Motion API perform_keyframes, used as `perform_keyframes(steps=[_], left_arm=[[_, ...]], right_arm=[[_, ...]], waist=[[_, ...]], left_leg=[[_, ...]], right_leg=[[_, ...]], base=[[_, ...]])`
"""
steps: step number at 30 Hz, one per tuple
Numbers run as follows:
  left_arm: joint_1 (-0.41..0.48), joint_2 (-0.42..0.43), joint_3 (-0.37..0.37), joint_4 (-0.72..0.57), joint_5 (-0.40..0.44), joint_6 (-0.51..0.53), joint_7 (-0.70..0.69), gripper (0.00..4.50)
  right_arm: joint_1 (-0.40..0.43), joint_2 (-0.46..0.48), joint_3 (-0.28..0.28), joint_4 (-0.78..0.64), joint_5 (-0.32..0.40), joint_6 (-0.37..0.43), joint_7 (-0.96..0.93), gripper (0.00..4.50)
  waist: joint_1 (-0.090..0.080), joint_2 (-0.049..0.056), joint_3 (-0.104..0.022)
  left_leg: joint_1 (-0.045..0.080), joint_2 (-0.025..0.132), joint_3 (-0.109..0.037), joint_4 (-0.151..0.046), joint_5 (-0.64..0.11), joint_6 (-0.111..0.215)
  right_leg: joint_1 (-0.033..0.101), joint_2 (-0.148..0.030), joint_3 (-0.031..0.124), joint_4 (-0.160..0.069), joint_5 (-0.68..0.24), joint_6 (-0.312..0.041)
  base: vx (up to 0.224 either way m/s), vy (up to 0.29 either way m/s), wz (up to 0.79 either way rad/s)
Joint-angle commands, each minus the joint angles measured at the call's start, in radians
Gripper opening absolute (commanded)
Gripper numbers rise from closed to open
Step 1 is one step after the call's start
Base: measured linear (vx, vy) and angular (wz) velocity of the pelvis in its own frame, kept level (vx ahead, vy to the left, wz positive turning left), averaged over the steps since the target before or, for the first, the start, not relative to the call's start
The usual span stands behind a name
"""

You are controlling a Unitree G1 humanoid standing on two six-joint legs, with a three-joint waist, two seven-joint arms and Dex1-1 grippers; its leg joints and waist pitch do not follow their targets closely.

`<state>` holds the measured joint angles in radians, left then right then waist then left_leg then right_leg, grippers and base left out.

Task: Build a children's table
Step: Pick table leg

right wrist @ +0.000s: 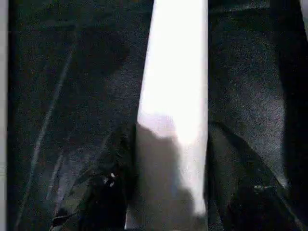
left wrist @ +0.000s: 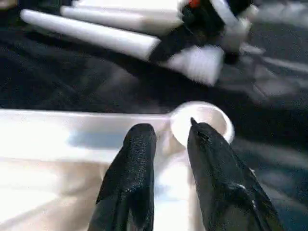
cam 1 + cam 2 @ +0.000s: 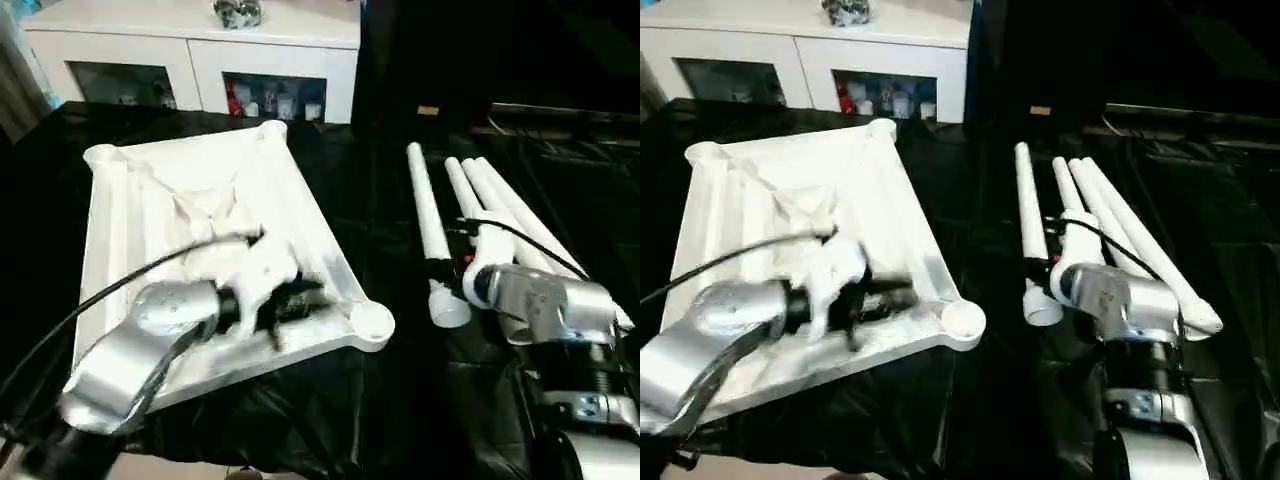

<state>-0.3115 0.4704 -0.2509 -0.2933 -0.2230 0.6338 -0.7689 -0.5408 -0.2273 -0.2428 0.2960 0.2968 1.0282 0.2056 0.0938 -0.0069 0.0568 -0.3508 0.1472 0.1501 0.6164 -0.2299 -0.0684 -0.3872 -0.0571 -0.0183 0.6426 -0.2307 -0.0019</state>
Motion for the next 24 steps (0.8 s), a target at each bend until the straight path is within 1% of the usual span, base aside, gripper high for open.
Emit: perform_keyframes(steps=[1, 2, 3, 4, 5, 6, 7, 8, 9, 10, 11, 13, 14, 16, 17, 18, 19, 22, 23, 24], left_arm=[[-0.057, -0.058, 0.051, 0.055, -0.018, 0.031, 0.072, 1.64], [-0.075, -0.079, 0.062, 0.072, -0.027, 0.039, 0.089, 1.71], [-0.099, -0.109, 0.076, 0.096, -0.037, 0.055, 0.112, 1.71], [-0.115, -0.131, 0.086, 0.111, -0.044, 0.064, 0.13, 1.91], [-0.128, -0.15, 0.095, 0.124, -0.05, 0.071, 0.146, 1.91], [-0.14, -0.166, 0.103, 0.136, -0.055, 0.078, 0.16, 1.99], [-0.186, -0.248, 0.157, 0.185, -0.099, 0.119, 0.223, 2.04], [-0.234, -0.333, 0.214, 0.238, -0.146, 0.159, 0.286, 2.04], [-0.241, -0.345, 0.222, 0.246, -0.153, 0.165, 0.294, 2.04], [-0.253, -0.366, 0.236, 0.26, -0.167, 0.175, 0.309, 2.04], [-0.27, -0.394, 0.256, 0.278, -0.191, 0.192, 0.321, 2.04], [-0.307, -0.456, 0.306, 0.316, -0.24, 0.232, 0.354, 2.04], [-0.335, -0.493, 0.336, 0.342, -0.269, 0.258, 0.377, 2.04], [-0.348, -0.507, 0.346, 0.356, -0.278, 0.267, 0.387, 2.04], [-0.359, -0.521, 0.352, 0.362, -0.282, 0.278, 0.392, 2.04], [-0.372, -0.542, 0.369, 0.366, -0.304, 0.299, 0.398, 2.04], [-0.378, -0.549, 0.377, 0.368, -0.314, 0.308, 0.402, 2.04], [-0.386, -0.562, 0.389, 0.366, -0.345, 0.322, 0.408, 2.04], [-0.392, -0.572, 0.396, 0.361, -0.365, 0.332, 0.413, 2.04], [-0.397, -0.58, 0.404, 0.357, -0.377, 0.345, 0.418, 2.04]], right_arm=[[0.023, -0.017, -0.008, -0.054, 0.032, -0.079, 0.07, 1.91], [0.028, -0.024, -0.003, -0.064, 0.037, -0.087, 0.09, 1.9], [0.033, -0.033, -0.002, -0.077, 0.047, -0.09, 0.115, 1.9], [0.037, -0.036, -0.004, -0.088, 0.055, -0.094, 0.132, 1.88], [0.04, -0.038, -0.006, -0.098, 0.063, -0.098, 0.146, 1.88], [0.043, -0.039, -0.009, -0.106, 0.07, -0.102, 0.159, 1.88], [0.058, -0.044, -0.017, -0.149, 0.105, -0.099, 0.202, 1.87], [0.076, -0.05, -0.023, -0.194, 0.144, -0.096, 0.245, 1.87], [0.079, -0.052, -0.024, -0.201, 0.149, -0.094, 0.251, 1.87], [0.084, -0.054, -0.024, -0.214, 0.159, -0.092, 0.262, 1.87], [0.096, -0.056, -0.021, -0.234, 0.175, -0.1, 0.285, 1.87], [0.126, -0.061, -0.017, -0.291, 0.215, -0.114, 0.347, 1.87], [0.151, -0.065, -0.011, -0.341, 0.247, -0.118, 0.394, 1.87], [0.17, -0.069, -0.007, -0.376, 0.273, -0.112, 0.425, 1.87], [0.189, -0.074, -0.006, -0.409, 0.301, -0.104, 0.451, 1.87], [0.214, -0.085, -0.002, -0.453, 0.335, -0.097, 0.49, 1.87], [0.222, -0.089, -0.001, -0.466, 0.345, -0.096, 0.503, 1.87], [0.233, -0.094, -0.002, -0.487, 0.371, -0.088, 0.526, 1.87], [0.242, -0.097, -0.002, -0.51, 0.396, -0.086, 0.55, 1.87], [0.248, -0.098, -0.003, -0.527, 0.416, -0.084, 0.566, 1.87]], waist=[[0.004, 0.003, -0.06], [0.005, 0.0, -0.059], [0.005, -0.002, -0.059], [0.007, -0.003, -0.059], [0.007, -0.004, -0.06], [0.008, -0.003, -0.06], [0.004, -0.007, -0.059], [0.011, -0.007, -0.062], [0.016, -0.01, -0.062], [0.018, -0.01, -0.064], [0.023, -0.013, -0.063], [0.024, -0.014, -0.063], [0.029, -0.013, -0.064], [0.032, -0.013, -0.064], [0.032, -0.015, -0.064], [0.033, -0.014, -0.064], [0.036, -0.014, -0.064], [0.037, -0.016, -0.062], [0.038, -0.017, -0.061], [0.041, -0.015, -0.061]], left_leg=[[-0.003, 0.057, -0.013, -0.08, -0.01, -0.02], [-0.003, 0.057, -0.01, -0.077, -0.018, -0.016], [-0.005, 0.057, -0.011, -0.078, -0.016, -0.008], [-0.005, 0.056, -0.012, -0.077, -0.01, -0.002], [-0.007, 0.057, -0.013, -0.075, 0.005, 0.009], [-0.008, 0.058, -0.014, -0.076, 0.011, 0.013], [-0.009, 0.059, -0.009, -0.073, 0.012, 0.018], [-0.008, 0.057, -0.009, -0.068, 0.026, 0.031], [-0.01, 0.057, -0.011, -0.067, 0.032, 0.048], [-0.009, 0.059, -0.011, -0.067, 0.036, 0.055], [-0.013, 0.059, -0.013, -0.066, 0.051, 0.073], [-0.011, 0.058, -0.011, -0.064, 0.054, 0.083], [-0.01, 0.06, -0.01, -0.061, 0.052, 0.099], [-0.011, 0.062, -0.013, -0.061, 0.059, 0.11], [-0.012, 0.064, -0.015, -0.063, 0.065, 0.116], [-0.011, 0.066, -0.017, -0.062, 0.069, 0.122], [-0.009, 0.067, -0.016, -0.061, 0.068, 0.126], [-0.01, 0.067, -0.017, -0.062, 0.071, 0.129], [-0.01, 0.066, -0.016, -0.062, 0.06, 0.124], [-0.009, 0.066, -0.014, -0.062, 0.054, 0.12]], right_leg=[[0.057, -0.076, 0.042, -0.063, 0.067, -0.24], [0.056, -0.076, 0.044, -0.067, 0.068, -0.244], [0.061, -0.077, 0.044, -0.066, 0.067, -0.252], [0.06, -0.076, 0.043, -0.067, 0.068, -0.253], [0.062, -0.078, 0.043, -0.065, 0.08, -0.257], [0.062, -0.079, 0.043, -0.065, 0.081, -0.258], [0.064, -0.079, 0.044, -0.065, 0.086, -0.268], [0.065, -0.079, 0.044, -0.065, 0.107, -0.278], [0.066, -0.081, 0.043, -0.066, 0.114, -0.285], [0.066, -0.081, 0.043, -0.064, 0.117, -0.29], [0.066, -0.082, 0.041, -0.064, 0.12, -0.291], [0.064, -0.082, 0.041, -0.065, 0.119, -0.29], [0.064, -0.083, 0.041, -0.067, 0.12, -0.294], [0.064, -0.084, 0.04, -0.067, 0.118, -0.294], [0.064, -0.084, 0.038, -0.067, 0.108, -0.287], [0.063, -0.086, 0.038, -0.067, 0.105, -0.285], [0.061, -0.087, 0.039, -0.069, 0.103, -0.287], [0.06, -0.087, 0.037, -0.069, 0.088, -0.288], [0.06, -0.087, 0.037, -0.073, 0.062, -0.287], [0.059, -0.088, 0.038, -0.074, 0.048, -0.285]], base=[[0.0, 0.0, 0.0], [0.0, 0.0, 0.0], [0.0, 0.0, 0.0], [0.0, 0.0, 0.0], [0.0, 0.0, 0.0], [0.0, 0.0, 0.0], [0.0, 0.0, 0.0], [0.0, 0.0, 0.0], [0.0, 0.0, 0.0], [0.0, 0.0, 0.0], [0.0, 0.0, 0.0], [0.0, 0.0, 0.0], [0.0, 0.0, 0.0], [0.0, 0.0, 0.0], [0.0, 0.0, 0.0], [0.0, 0.0, 0.0], [0.0, 0.0, 0.0], [0.0, 0.0, 0.0], [0.0, 0.0, 0.0], [0.0, 0.0, 0.0]])
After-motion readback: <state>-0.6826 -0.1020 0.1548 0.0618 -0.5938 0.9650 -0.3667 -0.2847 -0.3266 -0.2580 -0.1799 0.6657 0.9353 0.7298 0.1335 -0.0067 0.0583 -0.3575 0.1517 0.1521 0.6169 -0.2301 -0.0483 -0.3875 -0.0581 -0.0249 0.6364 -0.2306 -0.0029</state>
